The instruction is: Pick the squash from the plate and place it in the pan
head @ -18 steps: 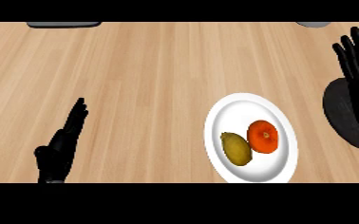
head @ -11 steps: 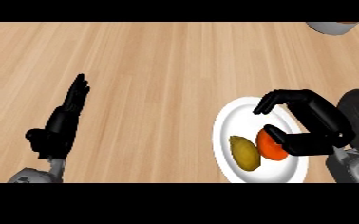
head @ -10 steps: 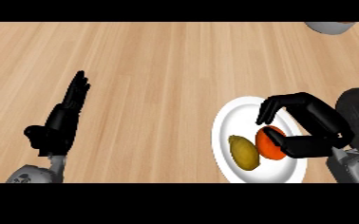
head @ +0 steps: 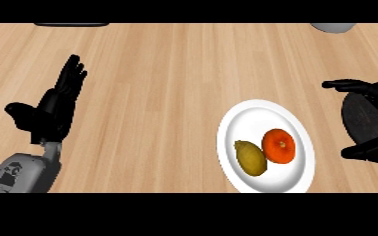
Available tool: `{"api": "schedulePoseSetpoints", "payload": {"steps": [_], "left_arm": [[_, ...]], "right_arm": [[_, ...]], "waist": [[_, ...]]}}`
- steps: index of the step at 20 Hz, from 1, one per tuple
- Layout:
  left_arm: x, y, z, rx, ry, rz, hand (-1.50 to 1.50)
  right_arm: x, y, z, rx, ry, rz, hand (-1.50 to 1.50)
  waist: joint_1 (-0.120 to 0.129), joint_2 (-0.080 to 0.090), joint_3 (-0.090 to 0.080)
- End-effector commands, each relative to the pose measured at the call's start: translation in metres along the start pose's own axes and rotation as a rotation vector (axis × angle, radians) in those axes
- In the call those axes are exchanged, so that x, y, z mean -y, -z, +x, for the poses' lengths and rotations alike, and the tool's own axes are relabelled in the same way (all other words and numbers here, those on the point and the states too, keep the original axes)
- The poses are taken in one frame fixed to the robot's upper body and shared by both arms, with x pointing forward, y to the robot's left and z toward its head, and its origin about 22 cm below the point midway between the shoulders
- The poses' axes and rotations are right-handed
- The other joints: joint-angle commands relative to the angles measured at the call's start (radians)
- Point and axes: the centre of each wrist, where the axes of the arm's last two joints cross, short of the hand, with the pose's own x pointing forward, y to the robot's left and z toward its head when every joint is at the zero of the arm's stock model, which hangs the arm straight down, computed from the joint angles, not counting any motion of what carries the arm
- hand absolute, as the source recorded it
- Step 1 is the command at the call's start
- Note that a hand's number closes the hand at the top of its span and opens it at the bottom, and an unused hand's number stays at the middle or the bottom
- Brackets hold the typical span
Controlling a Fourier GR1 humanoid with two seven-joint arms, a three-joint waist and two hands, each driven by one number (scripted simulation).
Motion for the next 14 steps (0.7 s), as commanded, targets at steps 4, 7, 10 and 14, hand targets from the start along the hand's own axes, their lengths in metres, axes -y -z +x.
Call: {"api": "schedulePoseSetpoints", "payload": {"steps": [4, 7, 10, 14], "left_arm": [[0.008, 0.006, -0.001, -0.016, -0.012, -0.016, 0.00], [-0.001, 0.014, 0.007, -0.004, -0.005, -0.010, 0.00], [-0.003, 0.019, 0.001, -0.010, -0.002, -0.001, 0.00], [-0.002, 0.015, -0.005, 0.000, 0.003, -0.005, 0.00]], "right_arm": [[0.066, 0.014, 0.054, -0.006, -0.255, 0.281, -1.50], [0.096, 0.021, 0.088, -0.066, -0.327, 0.327, -1.50], [0.084, 0.049, 0.088, -0.043, -0.334, 0.357, -1.50], [0.077, 0.073, 0.098, -0.002, -0.416, 0.373, -1.50]], "waist": [[0.011, -0.005, -0.004], [0.010, -0.006, -0.005], [0.002, -0.008, -0.006], [-0.005, -0.010, -0.005]]}}
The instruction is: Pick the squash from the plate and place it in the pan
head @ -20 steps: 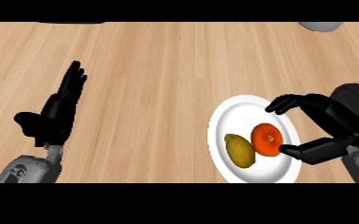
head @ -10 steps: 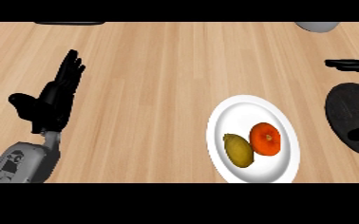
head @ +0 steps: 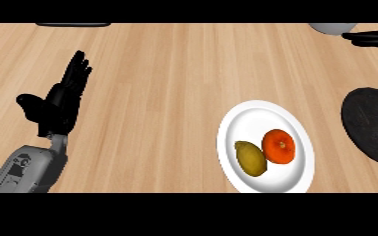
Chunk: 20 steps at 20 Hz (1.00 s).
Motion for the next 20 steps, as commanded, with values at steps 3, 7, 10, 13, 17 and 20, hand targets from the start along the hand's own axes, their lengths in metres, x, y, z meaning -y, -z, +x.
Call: {"api": "schedulePoseSetpoints", "payload": {"steps": [3, 7, 10, 13, 17, 20], "left_arm": [[0.013, 0.000, -0.001, 0.005, 0.010, 0.006, 0.00], [-0.009, -0.002, -0.005, -0.009, -0.017, -0.001, 0.00], [-0.009, 0.002, -0.002, -0.008, -0.003, 0.017, 0.00], [-0.012, 0.010, 0.013, -0.009, 0.005, 0.019, 0.00], [-0.001, -0.001, -0.006, -0.024, -0.002, 0.026, 0.00], [-0.005, 0.002, 0.007, -0.026, -0.008, 0.023, 0.00]], "right_arm": [[0.019, 0.037, 0.018, 0.110, 0.009, 0.095, -1.50], [-0.008, 0.053, 0.021, 0.129, 0.064, 0.192, -1.50], [-0.024, 0.052, 0.021, 0.177, 0.124, 0.241, -1.50], [-0.046, 0.057, 0.044, 0.186, 0.116, 0.278, -1.50], [-0.054, 0.047, 0.041, 0.090, 0.050, 0.306, -1.50], [-0.086, 0.043, 0.035, 0.057, 0.066, 0.294, -1.50]], "waist": [[-0.004, -0.002, 0.000], [-0.008, -0.004, -0.001], [-0.016, -0.004, 0.000], [-0.031, -0.009, 0.000], [-0.024, -0.007, 0.000], [-0.026, -0.007, 0.000]]}}
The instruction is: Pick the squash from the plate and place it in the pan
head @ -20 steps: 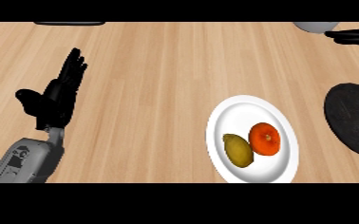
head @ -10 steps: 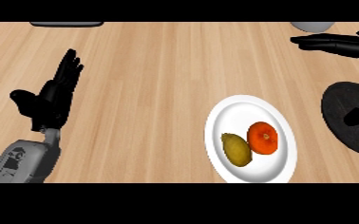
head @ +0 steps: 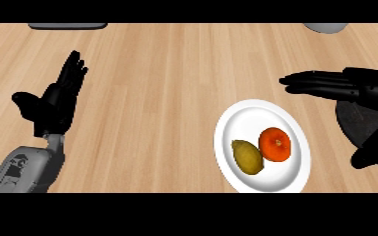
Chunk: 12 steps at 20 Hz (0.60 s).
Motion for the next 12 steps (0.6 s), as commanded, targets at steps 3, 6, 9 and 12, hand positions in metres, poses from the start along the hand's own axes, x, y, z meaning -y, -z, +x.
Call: {"api": "schedulePoseSetpoints", "payload": {"steps": [3, 6, 9, 12], "left_arm": [[0.007, 0.000, 0.011, 0.013, -0.001, -0.004, 0.00], [0.024, -0.016, -0.020, 0.003, -0.010, -0.011, 0.00], [-0.013, -0.021, -0.007, -0.002, 0.002, -0.020, 0.00], [-0.003, 0.001, -0.002, 0.012, 0.005, 0.011, 0.00]], "right_arm": [[-0.019, 0.005, -0.011, -0.038, 0.022, 0.028, -1.50], [-0.004, 0.010, -0.018, -0.108, -0.029, 0.020, -1.50], [-0.020, 0.019, -0.027, -0.121, -0.010, 0.069, -1.50], [-0.024, 0.024, -0.035, -0.117, -0.035, 0.117, -1.50]], "waist": [[0.004, 0.001, 0.001], [0.008, 0.003, 0.000], [0.013, 0.002, 0.000], [0.008, 0.004, 0.001]]}}
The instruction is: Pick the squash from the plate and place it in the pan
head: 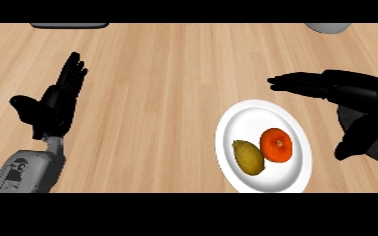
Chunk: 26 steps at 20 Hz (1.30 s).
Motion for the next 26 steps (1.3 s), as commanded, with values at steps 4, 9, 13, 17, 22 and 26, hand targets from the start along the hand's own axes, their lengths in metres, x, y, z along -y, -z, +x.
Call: {"api": "schedulePoseSetpoints", "payload": {"steps": [4, 9, 13, 17, 22, 26], "left_arm": [[-0.012, 0.003, 0.000, -0.004, -0.027, 0.010, 0.00], [-0.005, 0.005, -0.014, 0.006, 0.016, 0.009, 0.00], [-0.012, 0.012, 0.011, -0.005, 0.009, 0.006, 0.00], [-0.007, -0.008, -0.001, 0.002, -0.005, -0.003, 0.00], [0.005, -0.005, 0.001, 0.000, 0.015, 0.014, 0.00], [-0.013, 0.007, 0.009, 0.003, -0.005, 0.009, 0.00]], "right_arm": [[-0.023, 0.014, -0.012, 0.033, 0.005, 0.123, -1.50], [-0.027, 0.020, 0.001, 0.047, -0.043, 0.159, -1.50], [-0.035, 0.031, -0.010, 0.018, -0.071, 0.155, -1.50], [-0.059, 0.037, 0.008, -0.020, -0.168, 0.191, -1.50], [-0.041, 0.032, -0.011, -0.086, -0.229, 0.228, -1.50], [-0.072, 0.044, 0.007, -0.099, -0.252, 0.254, -1.50]], "waist": [[-0.001, 0.000, 0.000], [-0.007, -0.001, 0.000], [-0.001, 0.000, 0.000], [-0.002, -0.003, 0.000], [-0.001, -0.001, 0.000], [-0.006, -0.002, 0.000]]}}
